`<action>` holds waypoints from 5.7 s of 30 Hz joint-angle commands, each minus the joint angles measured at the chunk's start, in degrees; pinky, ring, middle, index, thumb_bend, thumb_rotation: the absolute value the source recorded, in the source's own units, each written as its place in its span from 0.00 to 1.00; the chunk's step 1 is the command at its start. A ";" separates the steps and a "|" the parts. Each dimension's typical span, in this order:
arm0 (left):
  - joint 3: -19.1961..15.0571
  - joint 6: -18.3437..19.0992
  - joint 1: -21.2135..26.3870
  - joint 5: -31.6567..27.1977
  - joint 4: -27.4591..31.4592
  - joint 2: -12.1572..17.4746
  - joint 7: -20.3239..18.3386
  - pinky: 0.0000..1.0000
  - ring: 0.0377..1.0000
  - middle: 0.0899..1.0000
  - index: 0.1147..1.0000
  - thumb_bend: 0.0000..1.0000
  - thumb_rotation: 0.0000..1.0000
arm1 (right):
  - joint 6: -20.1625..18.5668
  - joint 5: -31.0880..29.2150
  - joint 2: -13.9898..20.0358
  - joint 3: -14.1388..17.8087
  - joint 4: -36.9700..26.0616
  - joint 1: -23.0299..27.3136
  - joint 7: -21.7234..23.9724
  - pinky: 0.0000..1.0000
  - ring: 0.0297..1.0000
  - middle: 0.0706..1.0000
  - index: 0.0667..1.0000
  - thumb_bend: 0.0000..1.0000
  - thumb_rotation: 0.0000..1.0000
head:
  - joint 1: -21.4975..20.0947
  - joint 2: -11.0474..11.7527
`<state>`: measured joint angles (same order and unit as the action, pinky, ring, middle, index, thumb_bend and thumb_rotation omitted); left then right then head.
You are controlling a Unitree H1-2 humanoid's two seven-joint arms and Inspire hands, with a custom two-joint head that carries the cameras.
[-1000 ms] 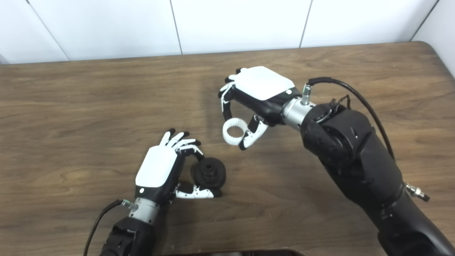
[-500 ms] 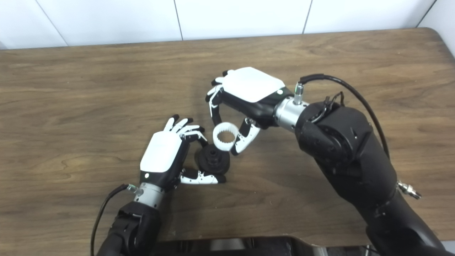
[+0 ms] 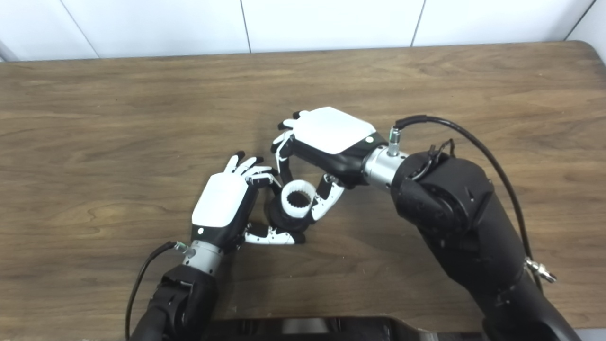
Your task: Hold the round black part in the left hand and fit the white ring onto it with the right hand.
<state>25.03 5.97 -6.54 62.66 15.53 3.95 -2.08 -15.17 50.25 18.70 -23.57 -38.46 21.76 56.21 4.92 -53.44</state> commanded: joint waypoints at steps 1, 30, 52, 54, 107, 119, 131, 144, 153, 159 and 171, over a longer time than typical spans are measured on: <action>0.34 -0.10 0.87 0.68 1.78 -0.26 -0.15 1.00 0.90 0.75 0.42 0.52 0.05 | 1.26 0.53 -0.60 0.29 -1.14 1.17 -0.88 1.00 0.95 0.82 0.45 0.53 0.14 | 0.06 0.00; 0.79 0.13 0.88 1.26 1.81 -0.82 -0.33 1.00 0.89 0.75 0.42 0.52 0.05 | 4.83 1.71 -1.72 0.80 2.64 0.91 -2.86 1.00 0.95 0.82 0.45 0.53 0.14 | -0.37 0.18; 0.86 0.41 1.35 2.42 1.43 -1.24 -0.70 1.00 0.89 0.75 0.42 0.52 0.05 | 4.49 1.11 -2.34 0.96 2.80 0.55 -2.18 1.00 0.94 0.81 0.45 0.53 0.14 | -0.43 0.37; 0.81 0.44 1.33 2.29 1.59 -1.28 -0.81 1.00 0.89 0.75 0.42 0.52 0.05 | 4.31 1.12 -2.39 0.99 2.92 0.38 -2.18 1.00 0.94 0.81 0.45 0.53 0.14 | -0.50 0.12; 1.27 0.47 1.15 2.35 2.22 -1.43 -1.29 1.00 0.90 0.75 0.42 0.52 0.05 | 5.91 1.51 -1.82 -0.25 4.72 -1.33 -3.46 1.00 0.95 0.82 0.45 0.52 0.14 | -1.39 -0.04; 1.17 0.31 1.14 2.11 2.32 -1.39 -1.34 1.00 0.90 0.75 0.42 0.52 0.05 | 7.11 2.51 -1.92 -0.29 5.80 -2.08 -4.68 1.00 0.95 0.82 0.45 0.52 0.14 | -1.39 -0.04; 1.12 0.34 1.14 2.10 2.20 -1.46 -1.32 1.00 0.90 0.75 0.42 0.52 0.05 | 7.02 2.04 -1.69 0.47 6.32 -1.94 -4.78 1.00 0.96 0.82 0.45 0.52 0.14 | -1.39 -0.04; 1.07 0.18 1.32 1.95 1.63 -1.46 -0.96 1.00 0.90 0.75 0.42 0.52 0.05 | 7.51 2.54 -1.51 0.50 6.41 -1.91 -5.13 1.00 0.95 0.83 0.45 0.53 0.15 | -1.98 0.10; 1.05 0.34 1.43 1.92 1.61 -1.58 -1.17 1.00 0.90 0.75 0.42 0.52 0.05 | 7.57 3.19 -1.33 0.49 6.11 -1.23 -4.61 1.00 0.97 0.85 0.57 0.99 0.27 | -2.06 0.14; 1.07 0.16 1.39 1.88 1.65 -1.51 -0.97 1.00 0.90 0.75 0.42 0.52 0.05 | 7.67 3.43 -1.60 0.70 6.13 -1.48 -5.27 1.00 0.97 0.85 0.57 1.00 0.26 | -1.87 0.09; 1.00 0.37 1.32 1.96 1.87 -1.32 -1.40 1.00 0.90 0.75 0.42 0.52 0.05 | 7.42 3.25 -1.64 0.80 5.94 -1.71 -5.11 1.00 0.97 0.85 0.57 1.00 0.23 | -1.94 -0.06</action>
<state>26.06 6.43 -6.31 64.22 16.11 3.02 -3.99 -8.53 53.41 17.13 -23.66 -31.54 18.70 52.74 2.90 -53.44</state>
